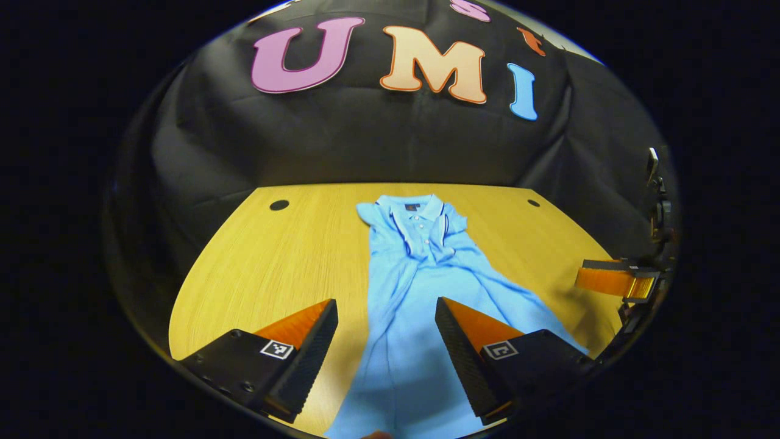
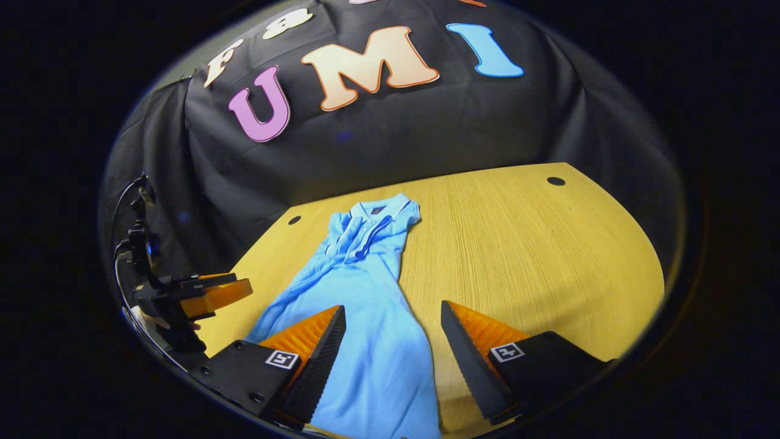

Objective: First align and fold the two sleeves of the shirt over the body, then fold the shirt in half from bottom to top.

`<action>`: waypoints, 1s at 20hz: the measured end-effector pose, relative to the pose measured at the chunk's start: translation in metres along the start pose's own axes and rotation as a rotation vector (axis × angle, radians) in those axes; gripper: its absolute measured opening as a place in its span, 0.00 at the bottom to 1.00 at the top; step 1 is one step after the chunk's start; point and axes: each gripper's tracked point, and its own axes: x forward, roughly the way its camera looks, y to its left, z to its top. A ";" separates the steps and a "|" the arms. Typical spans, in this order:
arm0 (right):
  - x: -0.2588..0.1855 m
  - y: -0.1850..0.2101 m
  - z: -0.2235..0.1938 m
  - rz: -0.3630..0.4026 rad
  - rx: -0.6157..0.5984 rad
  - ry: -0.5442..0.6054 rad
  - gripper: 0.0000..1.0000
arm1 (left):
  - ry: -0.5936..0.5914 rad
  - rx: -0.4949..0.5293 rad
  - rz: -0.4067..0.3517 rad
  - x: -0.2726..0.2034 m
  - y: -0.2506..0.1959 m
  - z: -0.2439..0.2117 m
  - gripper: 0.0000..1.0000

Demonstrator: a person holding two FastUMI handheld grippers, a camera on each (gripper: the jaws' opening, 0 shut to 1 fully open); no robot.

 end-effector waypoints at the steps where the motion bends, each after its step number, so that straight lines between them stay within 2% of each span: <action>1: -0.011 0.000 -0.015 -0.015 -0.003 0.009 0.98 | 0.013 -0.001 0.008 -0.015 0.005 -0.016 0.96; 5: -0.040 -0.016 -0.066 -0.107 -0.062 0.052 0.98 | 0.073 -0.011 0.033 -0.053 0.020 -0.078 0.96; 10: -0.056 -0.038 -0.114 -0.197 -0.115 0.113 0.98 | 0.134 -0.032 0.049 -0.069 0.025 -0.127 0.97; 17: -0.050 -0.037 -0.147 -0.218 -0.131 0.193 0.98 | 0.187 -0.008 0.040 -0.072 0.013 -0.154 0.98; 19: -0.051 -0.031 -0.151 -0.201 -0.156 0.213 0.93 | 0.190 0.017 0.040 -0.069 0.006 -0.156 0.98; 20: -0.050 -0.027 -0.152 -0.193 -0.170 0.225 0.98 | 0.187 0.029 0.036 -0.067 0.000 -0.157 0.98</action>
